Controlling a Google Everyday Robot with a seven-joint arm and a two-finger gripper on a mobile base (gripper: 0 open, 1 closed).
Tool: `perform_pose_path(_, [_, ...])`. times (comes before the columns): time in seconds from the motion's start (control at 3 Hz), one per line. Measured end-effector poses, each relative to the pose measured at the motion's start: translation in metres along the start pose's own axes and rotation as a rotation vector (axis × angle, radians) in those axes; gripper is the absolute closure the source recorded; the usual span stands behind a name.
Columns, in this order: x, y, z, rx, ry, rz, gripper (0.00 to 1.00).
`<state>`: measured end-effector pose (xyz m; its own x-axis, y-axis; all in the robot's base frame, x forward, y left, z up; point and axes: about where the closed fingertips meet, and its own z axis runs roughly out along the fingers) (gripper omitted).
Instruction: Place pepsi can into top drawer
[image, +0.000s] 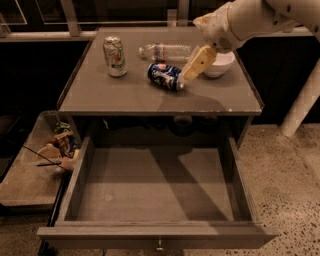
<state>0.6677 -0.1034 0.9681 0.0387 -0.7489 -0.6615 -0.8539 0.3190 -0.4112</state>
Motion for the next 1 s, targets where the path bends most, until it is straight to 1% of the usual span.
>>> perform_pose_path(0.33, [-0.005,-0.012,0.019,-0.037,0.024,0.054,0.0])
perform_pose_path(0.67, [-0.013,-0.021,0.036,-0.06,0.047,0.101,0.0])
perform_pose_path(1.0, [-0.012,-0.027,0.051,-0.073,0.069,0.143,0.0])
